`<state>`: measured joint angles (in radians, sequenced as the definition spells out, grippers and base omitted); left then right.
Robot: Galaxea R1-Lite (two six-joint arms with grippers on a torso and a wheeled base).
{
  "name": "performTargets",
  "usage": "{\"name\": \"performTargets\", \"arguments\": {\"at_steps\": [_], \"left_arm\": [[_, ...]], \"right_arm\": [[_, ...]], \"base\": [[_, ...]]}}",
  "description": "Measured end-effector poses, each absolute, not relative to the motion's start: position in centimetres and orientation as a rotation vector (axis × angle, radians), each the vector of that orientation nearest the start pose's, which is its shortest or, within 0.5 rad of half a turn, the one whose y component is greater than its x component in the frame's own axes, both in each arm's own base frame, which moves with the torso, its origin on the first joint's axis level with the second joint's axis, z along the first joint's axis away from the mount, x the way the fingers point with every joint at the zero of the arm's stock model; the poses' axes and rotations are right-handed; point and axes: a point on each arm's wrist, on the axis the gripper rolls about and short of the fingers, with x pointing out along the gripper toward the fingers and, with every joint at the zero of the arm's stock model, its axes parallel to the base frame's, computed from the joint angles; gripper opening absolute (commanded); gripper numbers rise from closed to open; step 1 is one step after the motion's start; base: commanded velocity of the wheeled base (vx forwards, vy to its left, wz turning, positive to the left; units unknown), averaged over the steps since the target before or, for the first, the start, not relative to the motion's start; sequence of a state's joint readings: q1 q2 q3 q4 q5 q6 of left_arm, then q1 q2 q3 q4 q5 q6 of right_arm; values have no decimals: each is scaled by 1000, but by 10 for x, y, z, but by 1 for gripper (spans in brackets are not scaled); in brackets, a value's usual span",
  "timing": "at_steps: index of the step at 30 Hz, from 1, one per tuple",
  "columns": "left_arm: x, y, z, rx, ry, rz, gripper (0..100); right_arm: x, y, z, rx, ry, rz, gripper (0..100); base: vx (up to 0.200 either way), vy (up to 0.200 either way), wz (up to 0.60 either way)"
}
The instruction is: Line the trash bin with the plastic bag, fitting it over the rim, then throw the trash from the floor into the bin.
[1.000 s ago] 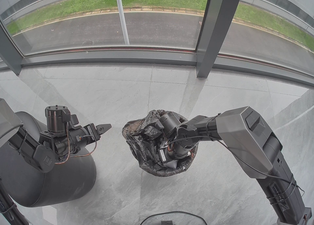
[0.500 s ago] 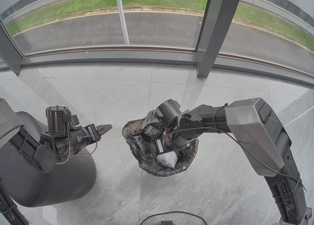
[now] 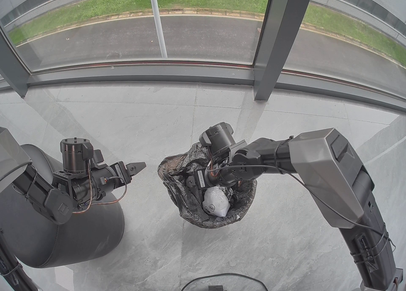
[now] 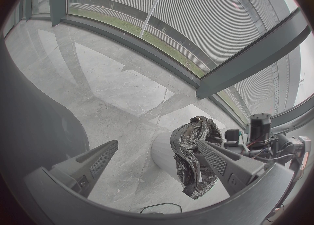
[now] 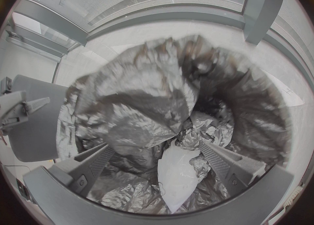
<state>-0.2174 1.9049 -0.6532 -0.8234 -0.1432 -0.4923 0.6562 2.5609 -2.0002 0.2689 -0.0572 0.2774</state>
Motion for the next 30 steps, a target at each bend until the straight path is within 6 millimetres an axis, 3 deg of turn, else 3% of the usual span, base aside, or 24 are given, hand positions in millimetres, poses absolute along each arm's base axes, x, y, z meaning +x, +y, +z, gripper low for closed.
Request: {"name": "performTargets", "arguments": {"at_steps": [6, 14, 20, 30], "left_arm": [[310, -73, 98, -462, 512, -242, 100], [310, -73, 97, -461, 514, -242, 100], [310, -73, 97, -461, 515, -242, 100], [309, -73, 98, -468, 512, -241, 100]], "right_arm": [[415, 305, 27, -63, 873, 442, 100], [421, 299, 7, -68, 899, 419, 100], [423, 298, 14, -74, 866, 432, 100], [406, 302, 54, -106, 884, 451, 100]], "base": [[0, 0, 0], [0, 0, 0], [0, 0, 0], [0, 0, 0]]}}
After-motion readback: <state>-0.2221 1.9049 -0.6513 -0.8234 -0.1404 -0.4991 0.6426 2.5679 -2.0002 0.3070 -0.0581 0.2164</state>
